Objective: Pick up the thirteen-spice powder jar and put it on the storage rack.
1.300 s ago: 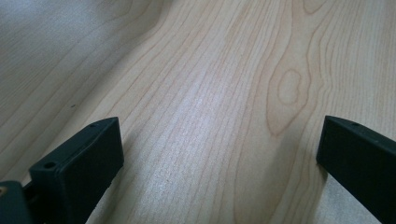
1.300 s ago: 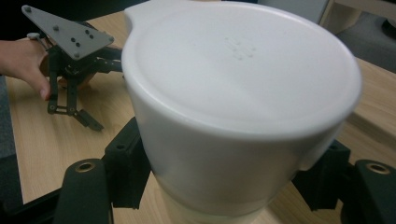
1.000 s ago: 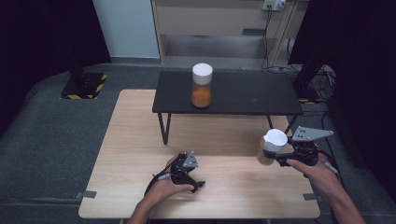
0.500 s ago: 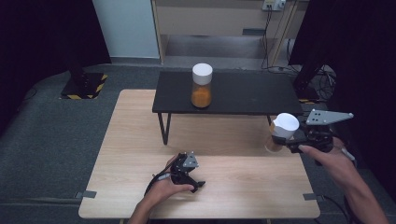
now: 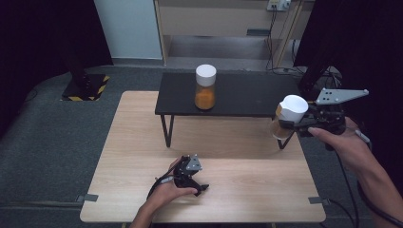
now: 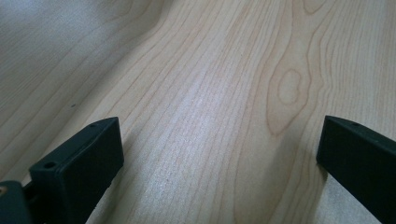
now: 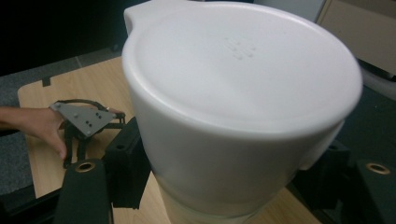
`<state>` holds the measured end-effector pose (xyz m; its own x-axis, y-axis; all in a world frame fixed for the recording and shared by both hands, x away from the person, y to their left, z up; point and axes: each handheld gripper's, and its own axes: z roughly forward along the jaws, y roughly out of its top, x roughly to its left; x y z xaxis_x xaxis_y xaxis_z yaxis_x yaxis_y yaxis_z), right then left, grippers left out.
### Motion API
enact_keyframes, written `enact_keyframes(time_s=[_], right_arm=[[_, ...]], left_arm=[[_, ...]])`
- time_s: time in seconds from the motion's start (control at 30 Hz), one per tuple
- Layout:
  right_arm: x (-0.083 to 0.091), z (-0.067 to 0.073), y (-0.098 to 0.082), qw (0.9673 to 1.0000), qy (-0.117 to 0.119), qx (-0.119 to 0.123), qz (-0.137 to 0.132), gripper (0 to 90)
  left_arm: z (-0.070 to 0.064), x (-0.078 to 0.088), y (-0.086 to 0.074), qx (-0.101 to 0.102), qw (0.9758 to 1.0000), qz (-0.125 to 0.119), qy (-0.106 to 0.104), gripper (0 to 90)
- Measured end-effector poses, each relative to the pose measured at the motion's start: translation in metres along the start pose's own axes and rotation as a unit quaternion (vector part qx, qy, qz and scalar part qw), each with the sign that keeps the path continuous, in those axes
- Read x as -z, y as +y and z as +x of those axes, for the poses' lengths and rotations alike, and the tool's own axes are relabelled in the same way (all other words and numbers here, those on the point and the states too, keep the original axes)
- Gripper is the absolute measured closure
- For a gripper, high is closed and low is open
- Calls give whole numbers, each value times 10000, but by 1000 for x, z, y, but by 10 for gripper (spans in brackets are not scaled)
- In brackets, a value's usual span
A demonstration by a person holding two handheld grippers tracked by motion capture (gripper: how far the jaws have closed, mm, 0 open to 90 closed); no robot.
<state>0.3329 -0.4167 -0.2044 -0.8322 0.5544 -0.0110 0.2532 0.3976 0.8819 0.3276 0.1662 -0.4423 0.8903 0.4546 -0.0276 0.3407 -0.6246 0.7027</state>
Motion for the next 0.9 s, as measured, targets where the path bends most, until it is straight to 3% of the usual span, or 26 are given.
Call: enact_keyframes(time_s=[0.5,0.7,0.9], right_arm=[[-18,-20,39,9998,-171,48,-91,315],[-26,-29,46,9997,-161,22,-189,316],[-40,-39,50,9998,-175,12,-76,315]], left_arm=[[-1,0,-1,26,10000,-12,20,0],[-2,0,-1,29,10000,-14,20,0],[-2,0,-1,31,10000,-17,21,0]])
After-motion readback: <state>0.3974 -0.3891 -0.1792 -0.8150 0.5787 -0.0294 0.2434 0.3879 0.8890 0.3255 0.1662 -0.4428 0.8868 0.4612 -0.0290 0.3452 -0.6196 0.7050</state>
